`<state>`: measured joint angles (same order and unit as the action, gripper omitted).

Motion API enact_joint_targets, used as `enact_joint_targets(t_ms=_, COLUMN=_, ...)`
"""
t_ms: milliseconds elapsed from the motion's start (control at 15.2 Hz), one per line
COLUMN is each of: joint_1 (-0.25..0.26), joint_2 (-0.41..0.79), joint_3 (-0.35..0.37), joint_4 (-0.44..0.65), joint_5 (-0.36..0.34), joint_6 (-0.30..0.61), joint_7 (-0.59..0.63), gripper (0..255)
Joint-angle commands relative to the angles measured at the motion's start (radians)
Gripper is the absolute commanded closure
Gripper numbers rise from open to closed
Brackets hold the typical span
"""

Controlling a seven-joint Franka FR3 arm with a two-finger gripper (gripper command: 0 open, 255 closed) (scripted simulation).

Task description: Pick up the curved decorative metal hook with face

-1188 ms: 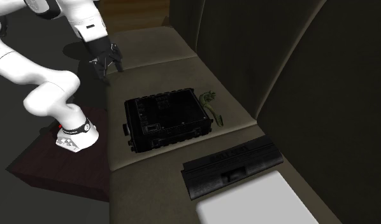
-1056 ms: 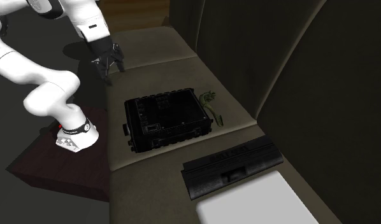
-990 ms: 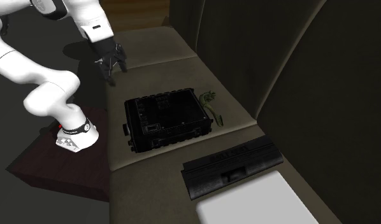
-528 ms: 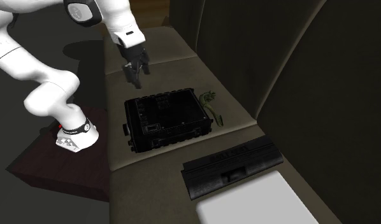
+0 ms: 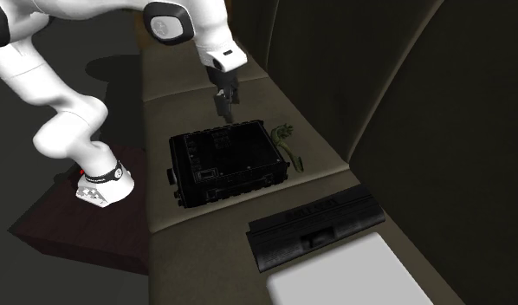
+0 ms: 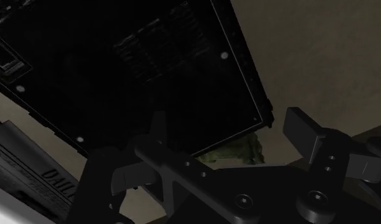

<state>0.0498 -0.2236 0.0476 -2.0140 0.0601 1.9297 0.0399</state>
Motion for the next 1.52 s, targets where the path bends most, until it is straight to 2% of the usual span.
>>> enact_joint_targets(t_ms=0, joint_1=0.006, joint_2=0.074, joint_3=0.008, joint_4=0.067, joint_5=0.002, joint_6=0.009, joint_7=0.005, gripper=0)
enact_joint_targets(t_ms=396, joint_1=0.026, joint_2=0.308, joint_3=0.030, joint_4=0.302, joint_5=-0.004, joint_6=0.010, joint_7=0.023, gripper=0)
enact_joint_targets(t_ms=792, joint_1=0.051, joint_2=0.540, joint_3=0.045, joint_4=0.581, joint_5=-0.018, joint_6=-0.035, joint_7=0.040, gripper=0)
enact_joint_targets(t_ms=1386, joint_1=0.050, joint_2=0.542, joint_3=0.045, joint_4=0.483, joint_5=-0.017, joint_6=0.066, joint_7=0.035, gripper=0)
enact_joint_targets(t_ms=1452, joint_1=0.051, joint_2=0.542, joint_3=0.045, joint_4=0.483, joint_5=-0.017, joint_6=0.066, joint_7=0.035, gripper=255)
